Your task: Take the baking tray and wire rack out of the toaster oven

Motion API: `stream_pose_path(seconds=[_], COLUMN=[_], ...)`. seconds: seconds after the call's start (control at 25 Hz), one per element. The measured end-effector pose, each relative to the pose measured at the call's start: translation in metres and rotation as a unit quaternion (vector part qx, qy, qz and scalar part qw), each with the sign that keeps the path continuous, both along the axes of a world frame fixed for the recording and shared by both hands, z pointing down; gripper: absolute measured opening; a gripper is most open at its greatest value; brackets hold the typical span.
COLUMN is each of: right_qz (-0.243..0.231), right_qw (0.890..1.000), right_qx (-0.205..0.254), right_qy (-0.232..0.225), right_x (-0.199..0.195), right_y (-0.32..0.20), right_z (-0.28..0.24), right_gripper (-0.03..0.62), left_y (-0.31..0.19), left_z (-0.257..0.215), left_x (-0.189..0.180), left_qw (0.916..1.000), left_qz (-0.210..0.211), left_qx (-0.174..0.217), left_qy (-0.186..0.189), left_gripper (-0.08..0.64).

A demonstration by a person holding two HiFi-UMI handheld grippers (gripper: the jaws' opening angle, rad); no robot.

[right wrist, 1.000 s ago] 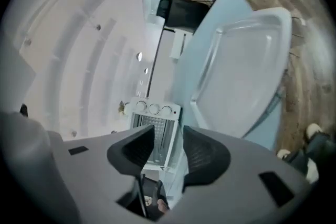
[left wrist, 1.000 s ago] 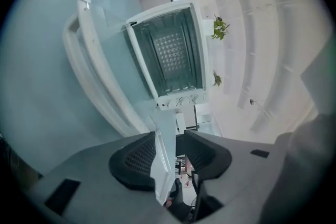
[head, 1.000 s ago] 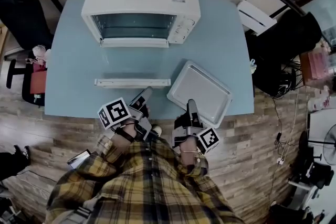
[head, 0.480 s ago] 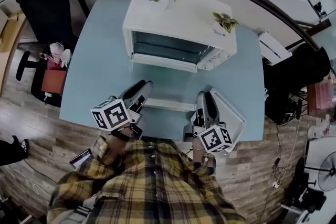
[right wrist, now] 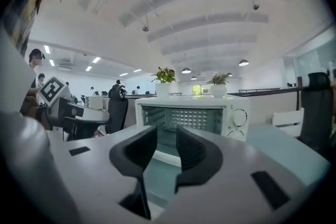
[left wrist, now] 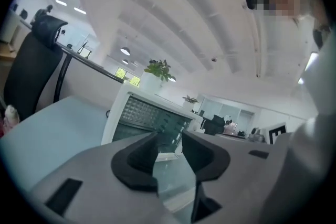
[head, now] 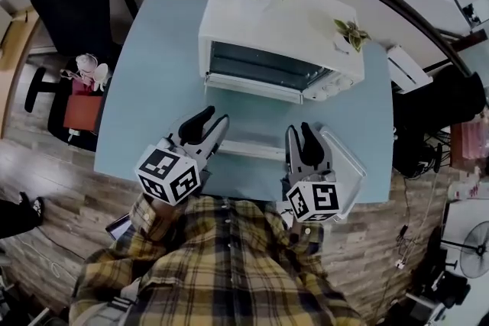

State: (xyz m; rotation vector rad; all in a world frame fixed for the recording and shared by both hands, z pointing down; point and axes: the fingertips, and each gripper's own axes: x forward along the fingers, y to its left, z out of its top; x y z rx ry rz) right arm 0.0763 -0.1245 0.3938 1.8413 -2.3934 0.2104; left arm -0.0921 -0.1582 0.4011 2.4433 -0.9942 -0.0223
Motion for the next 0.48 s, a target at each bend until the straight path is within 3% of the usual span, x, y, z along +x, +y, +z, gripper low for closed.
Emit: stream_pose_path(seconds=[0.2,0.48], right_qz=[0.002,-0.001], right_qw=[1.0,1.0], right_qx=[-0.006,-0.002], right_qy=[-0.013,-0.013], right_x=[-0.003,-0.001], right_y=[0.004,0.007], right_z=[0.009,0.008], right_gripper=[0.046,0.009], left_y=[0.002,0.003], left_z=[0.003,0.005], left_x=[-0.004,-0.013], left_qw=[0.9986,0.9925], left_qz=[-0.002,-0.02], left_qx=[0.03,0.064], left_qy=[-0.044,-0.102], left_gripper=[0.089,0.004])
